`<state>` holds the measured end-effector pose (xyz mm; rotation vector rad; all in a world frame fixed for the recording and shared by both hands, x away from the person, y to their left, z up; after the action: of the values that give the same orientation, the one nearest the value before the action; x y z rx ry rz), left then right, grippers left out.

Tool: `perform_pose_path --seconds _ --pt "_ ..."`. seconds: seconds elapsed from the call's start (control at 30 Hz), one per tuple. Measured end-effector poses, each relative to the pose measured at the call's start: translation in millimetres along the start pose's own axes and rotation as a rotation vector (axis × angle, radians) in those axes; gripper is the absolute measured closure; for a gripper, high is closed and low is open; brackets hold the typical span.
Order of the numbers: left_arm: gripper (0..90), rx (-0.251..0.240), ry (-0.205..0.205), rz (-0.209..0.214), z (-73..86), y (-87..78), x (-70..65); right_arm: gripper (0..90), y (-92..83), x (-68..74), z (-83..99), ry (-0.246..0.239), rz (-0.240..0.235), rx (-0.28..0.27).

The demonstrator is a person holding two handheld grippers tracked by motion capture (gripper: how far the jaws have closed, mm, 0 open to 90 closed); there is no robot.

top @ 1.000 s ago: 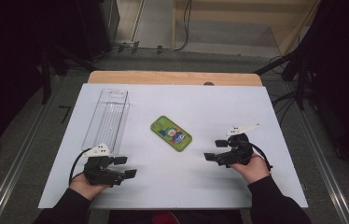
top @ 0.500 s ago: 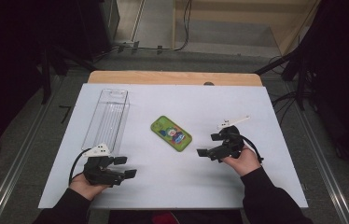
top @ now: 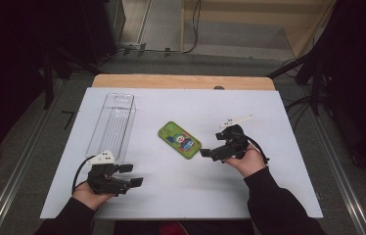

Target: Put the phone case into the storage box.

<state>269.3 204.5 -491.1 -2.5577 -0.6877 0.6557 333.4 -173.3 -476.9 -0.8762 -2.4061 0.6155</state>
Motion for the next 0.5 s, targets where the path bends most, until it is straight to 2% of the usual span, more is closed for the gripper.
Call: perform_pose_path --seconds 0.5 --pt "27.8 0.006 0.003 -0.004 0.2 0.5 0.3 0.0 18.2 3.2 -14.6 -0.020 0.002 0.010"
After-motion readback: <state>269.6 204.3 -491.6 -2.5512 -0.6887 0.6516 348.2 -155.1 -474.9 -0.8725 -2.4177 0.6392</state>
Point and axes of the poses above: each handheld gripper's, and its own axes: y roughly forward along the jaws, z roughly out of its underside, x roughly to its left, the point moved 2 cm from there along y, roughly forward along the jaws, and after that the axes turned 9 degrees about -x, right-handed, at the moved point
